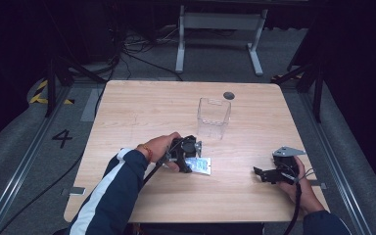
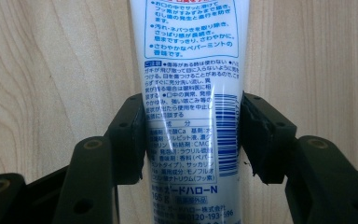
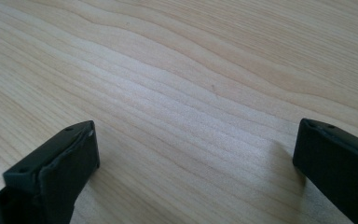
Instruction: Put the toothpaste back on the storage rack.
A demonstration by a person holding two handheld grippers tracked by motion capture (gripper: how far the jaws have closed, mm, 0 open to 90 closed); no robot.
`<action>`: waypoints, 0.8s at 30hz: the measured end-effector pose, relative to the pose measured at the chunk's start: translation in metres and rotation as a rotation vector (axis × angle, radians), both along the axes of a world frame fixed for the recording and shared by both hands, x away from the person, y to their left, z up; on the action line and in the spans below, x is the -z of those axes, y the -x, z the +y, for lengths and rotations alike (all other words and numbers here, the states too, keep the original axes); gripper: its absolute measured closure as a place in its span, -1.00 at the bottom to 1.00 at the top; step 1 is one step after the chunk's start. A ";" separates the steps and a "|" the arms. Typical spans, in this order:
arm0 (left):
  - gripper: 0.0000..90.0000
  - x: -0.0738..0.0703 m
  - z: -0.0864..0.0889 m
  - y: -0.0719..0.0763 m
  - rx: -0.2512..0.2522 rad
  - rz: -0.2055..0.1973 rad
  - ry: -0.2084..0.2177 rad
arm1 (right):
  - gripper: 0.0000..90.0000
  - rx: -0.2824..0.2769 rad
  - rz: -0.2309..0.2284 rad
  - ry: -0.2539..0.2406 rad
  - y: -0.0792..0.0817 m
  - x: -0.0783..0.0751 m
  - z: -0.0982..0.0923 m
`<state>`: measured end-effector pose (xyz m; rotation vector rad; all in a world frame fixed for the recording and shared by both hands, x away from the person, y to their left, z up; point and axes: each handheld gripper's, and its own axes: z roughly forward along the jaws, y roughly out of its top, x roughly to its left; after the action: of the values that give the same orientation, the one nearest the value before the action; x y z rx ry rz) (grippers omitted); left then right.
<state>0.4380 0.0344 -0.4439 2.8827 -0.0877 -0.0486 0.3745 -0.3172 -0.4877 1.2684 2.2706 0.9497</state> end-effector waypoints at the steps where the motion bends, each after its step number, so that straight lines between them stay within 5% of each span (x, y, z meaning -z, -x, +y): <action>1: 0.06 0.000 0.000 0.000 0.000 0.000 0.000 | -1.00 0.000 0.000 0.000 0.000 0.000 0.000; 14: 0.32 -0.004 0.015 0.006 -0.089 -0.047 0.102 | -1.00 -0.001 0.000 0.000 0.000 0.000 0.000; 21: 0.38 -0.008 0.031 0.010 -0.169 -0.064 0.184 | -1.00 -0.002 0.000 0.000 0.000 0.000 0.000; 24: 0.40 -0.012 0.039 0.012 -0.215 -0.059 0.258 | -1.00 -0.003 -0.001 0.000 0.001 0.000 0.000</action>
<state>0.4260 0.0735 -0.4321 2.6184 0.1915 0.0823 0.3740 -0.3174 -0.4878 1.2654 2.2723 0.9507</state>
